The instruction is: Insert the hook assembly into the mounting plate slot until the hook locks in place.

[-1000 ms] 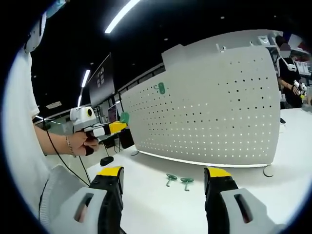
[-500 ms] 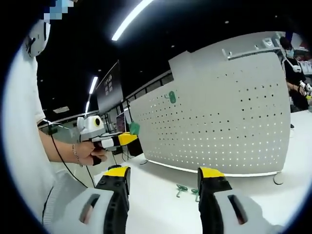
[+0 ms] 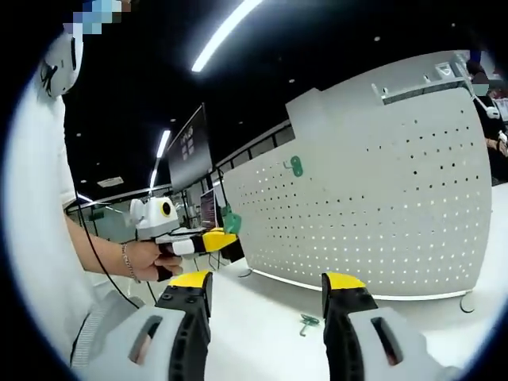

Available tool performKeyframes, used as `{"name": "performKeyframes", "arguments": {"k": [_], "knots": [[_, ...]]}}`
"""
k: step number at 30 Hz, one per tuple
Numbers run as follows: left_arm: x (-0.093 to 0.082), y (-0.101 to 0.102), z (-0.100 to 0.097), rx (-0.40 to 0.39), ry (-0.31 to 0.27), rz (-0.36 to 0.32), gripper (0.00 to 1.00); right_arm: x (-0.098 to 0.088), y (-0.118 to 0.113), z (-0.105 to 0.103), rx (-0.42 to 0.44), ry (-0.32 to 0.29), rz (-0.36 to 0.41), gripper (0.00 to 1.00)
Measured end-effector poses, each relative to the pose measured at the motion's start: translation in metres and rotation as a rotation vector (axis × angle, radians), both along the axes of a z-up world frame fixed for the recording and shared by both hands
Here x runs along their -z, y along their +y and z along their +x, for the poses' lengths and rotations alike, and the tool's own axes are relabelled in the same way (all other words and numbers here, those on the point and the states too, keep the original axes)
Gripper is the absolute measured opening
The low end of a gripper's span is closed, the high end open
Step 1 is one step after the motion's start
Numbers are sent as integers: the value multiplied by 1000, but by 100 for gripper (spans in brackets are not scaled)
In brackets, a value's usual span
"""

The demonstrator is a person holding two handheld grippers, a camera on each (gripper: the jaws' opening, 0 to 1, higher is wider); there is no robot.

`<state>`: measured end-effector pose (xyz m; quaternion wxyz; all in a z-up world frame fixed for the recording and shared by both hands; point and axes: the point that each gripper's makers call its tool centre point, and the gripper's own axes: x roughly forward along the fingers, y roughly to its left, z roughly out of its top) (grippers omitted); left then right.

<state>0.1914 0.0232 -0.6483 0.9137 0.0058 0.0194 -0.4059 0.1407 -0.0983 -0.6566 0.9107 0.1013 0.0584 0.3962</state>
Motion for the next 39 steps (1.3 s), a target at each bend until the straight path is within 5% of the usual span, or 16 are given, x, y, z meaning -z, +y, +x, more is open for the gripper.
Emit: {"name": "performKeyframes", "arguments": {"k": [39], "knots": [[-4,-22,0,23,15,-34,2,-28,55,20,-73,-47,76,58]]}}
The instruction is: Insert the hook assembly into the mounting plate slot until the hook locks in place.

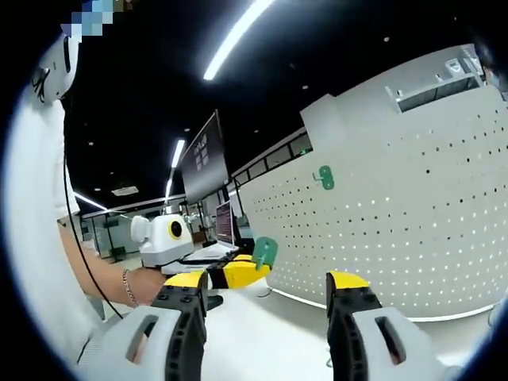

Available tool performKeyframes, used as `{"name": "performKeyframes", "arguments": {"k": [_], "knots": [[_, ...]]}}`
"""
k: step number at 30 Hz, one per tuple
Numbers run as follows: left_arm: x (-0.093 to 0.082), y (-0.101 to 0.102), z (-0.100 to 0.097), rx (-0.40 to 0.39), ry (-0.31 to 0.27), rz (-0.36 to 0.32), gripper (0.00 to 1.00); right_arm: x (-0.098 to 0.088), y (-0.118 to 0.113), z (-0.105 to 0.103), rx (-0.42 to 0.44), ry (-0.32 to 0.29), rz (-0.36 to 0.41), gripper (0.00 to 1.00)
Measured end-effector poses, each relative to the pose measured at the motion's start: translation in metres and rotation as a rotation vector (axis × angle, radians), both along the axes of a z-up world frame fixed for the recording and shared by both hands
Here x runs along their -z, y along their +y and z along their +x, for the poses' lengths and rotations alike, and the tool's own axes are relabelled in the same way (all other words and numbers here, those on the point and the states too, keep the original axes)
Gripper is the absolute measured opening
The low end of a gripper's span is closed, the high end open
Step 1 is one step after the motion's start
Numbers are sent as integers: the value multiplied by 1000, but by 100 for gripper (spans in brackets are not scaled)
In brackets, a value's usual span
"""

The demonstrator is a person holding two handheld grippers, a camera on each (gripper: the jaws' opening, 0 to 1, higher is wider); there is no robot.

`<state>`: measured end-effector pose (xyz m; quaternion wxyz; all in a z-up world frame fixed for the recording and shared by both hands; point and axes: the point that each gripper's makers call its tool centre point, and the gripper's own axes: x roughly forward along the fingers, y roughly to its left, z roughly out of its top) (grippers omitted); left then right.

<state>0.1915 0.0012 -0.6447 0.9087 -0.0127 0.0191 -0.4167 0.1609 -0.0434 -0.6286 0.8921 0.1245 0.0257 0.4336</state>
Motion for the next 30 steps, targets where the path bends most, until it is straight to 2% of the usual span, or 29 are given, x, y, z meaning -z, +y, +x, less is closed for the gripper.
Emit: {"name": "performKeyframes", "arguments": {"k": [5,14,22,26,30], "knots": [[-2,-2,-1,-2,6,-21,2,-4,2,2,1,-3,33,54],[-2,-3,-2,-1,11,-22,2,-5,11,2,-12,-1,44,50],[-2,-4,-2,-7,20,-40,2,-11,14,2,-16,-25,65,35],[-2,-5,-3,-7,21,-45,2,-13,14,5,-5,-31,80,31],[-2,-6,-3,-8,26,-49,2,-13,18,5,-11,-42,68,22]]}}
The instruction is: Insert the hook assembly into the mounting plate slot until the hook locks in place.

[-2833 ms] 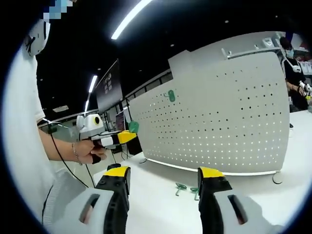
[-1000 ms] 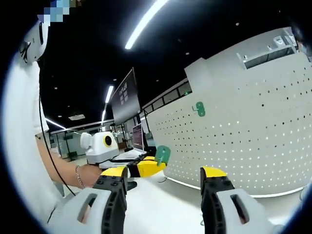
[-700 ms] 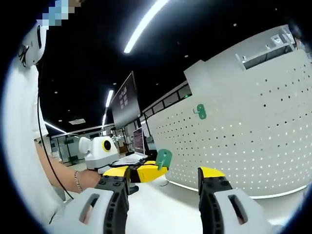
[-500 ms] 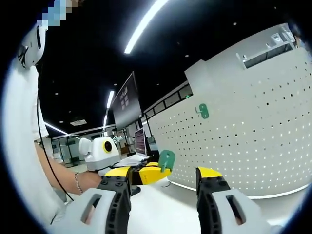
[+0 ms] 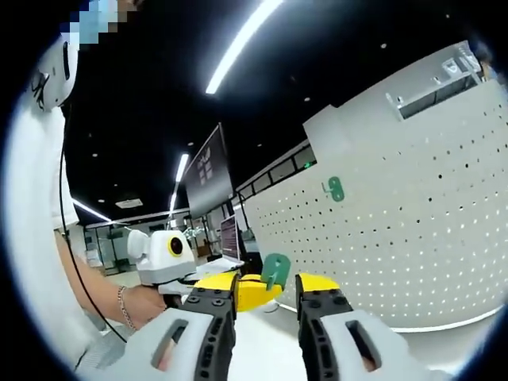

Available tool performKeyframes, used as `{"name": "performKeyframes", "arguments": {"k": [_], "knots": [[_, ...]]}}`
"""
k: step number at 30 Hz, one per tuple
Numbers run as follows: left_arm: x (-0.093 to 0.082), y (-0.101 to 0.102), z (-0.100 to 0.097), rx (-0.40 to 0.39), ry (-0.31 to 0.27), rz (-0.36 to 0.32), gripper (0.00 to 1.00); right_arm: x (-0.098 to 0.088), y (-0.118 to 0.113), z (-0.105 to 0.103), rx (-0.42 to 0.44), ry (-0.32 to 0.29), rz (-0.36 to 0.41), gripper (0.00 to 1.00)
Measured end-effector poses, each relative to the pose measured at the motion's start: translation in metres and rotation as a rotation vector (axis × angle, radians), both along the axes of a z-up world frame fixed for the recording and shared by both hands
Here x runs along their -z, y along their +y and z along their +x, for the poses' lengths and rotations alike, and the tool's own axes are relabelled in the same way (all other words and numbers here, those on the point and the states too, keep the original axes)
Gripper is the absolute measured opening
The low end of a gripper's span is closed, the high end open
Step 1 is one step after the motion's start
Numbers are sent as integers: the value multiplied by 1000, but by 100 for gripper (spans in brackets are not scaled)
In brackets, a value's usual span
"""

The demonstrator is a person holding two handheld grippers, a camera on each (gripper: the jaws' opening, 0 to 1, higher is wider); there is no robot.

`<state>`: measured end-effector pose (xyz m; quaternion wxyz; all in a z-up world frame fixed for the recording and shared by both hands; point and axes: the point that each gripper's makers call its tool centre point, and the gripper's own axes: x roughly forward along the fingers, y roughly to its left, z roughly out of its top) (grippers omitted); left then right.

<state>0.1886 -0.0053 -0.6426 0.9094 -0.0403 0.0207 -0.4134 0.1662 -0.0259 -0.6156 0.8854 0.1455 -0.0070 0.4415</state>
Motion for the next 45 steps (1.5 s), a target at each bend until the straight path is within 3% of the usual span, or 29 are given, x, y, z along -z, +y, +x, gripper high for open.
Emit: {"name": "performKeyframes", "arguments": {"k": [10,12,14,25,45], "knots": [[-1,-3,-1,3,8,-24,2,0,3,4,10,9,17,20],[-1,-4,-1,2,8,-26,2,3,2,8,45,-5,-19,20],[-1,-5,-1,0,12,-31,2,0,4,7,29,12,29,18],[-2,-9,-3,4,11,-37,2,-2,8,9,38,5,23,10],[-4,-11,-4,-1,0,-25,2,4,6,16,91,11,-33,3]]}}
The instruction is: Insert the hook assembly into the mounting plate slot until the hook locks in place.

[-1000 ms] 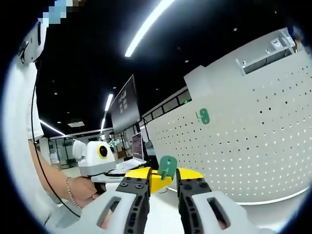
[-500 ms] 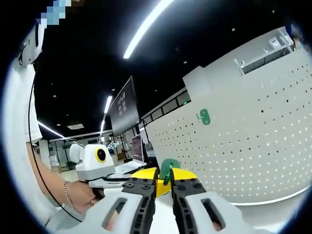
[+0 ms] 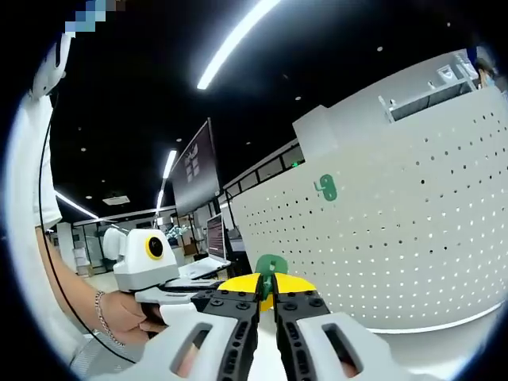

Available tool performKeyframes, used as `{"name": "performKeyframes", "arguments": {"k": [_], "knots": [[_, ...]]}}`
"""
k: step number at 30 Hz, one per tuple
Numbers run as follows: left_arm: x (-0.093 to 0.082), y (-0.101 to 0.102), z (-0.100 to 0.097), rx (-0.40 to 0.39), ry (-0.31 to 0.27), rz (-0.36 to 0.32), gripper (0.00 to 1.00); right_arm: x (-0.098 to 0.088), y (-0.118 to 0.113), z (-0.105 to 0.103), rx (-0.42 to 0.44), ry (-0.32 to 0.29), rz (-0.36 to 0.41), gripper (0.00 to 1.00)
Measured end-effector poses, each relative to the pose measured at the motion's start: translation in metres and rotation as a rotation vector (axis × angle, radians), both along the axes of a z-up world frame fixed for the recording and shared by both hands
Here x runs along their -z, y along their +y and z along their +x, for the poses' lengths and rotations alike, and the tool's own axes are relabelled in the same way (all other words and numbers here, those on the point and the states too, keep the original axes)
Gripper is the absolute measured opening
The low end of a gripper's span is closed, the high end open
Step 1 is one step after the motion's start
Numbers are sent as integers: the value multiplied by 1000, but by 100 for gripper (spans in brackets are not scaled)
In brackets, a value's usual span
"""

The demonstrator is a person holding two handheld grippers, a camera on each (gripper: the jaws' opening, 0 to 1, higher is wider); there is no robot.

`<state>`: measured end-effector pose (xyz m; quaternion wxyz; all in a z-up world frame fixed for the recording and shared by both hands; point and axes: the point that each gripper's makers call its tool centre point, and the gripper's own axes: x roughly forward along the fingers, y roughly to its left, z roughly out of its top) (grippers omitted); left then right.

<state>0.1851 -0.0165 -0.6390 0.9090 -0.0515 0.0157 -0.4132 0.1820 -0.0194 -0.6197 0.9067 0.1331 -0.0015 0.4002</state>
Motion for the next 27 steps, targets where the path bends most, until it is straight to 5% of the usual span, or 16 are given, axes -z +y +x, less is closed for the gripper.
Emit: {"name": "performKeyframes", "arguments": {"k": [22,24,27], "knots": [[7,-1,-1,14,21,38,5,6,-1,0,17,42,-6,1],[8,1,1,8,35,40,9,6,-2,-1,17,38,1,1],[9,4,5,0,44,39,32,4,-2,-2,10,37,8,1]]}}
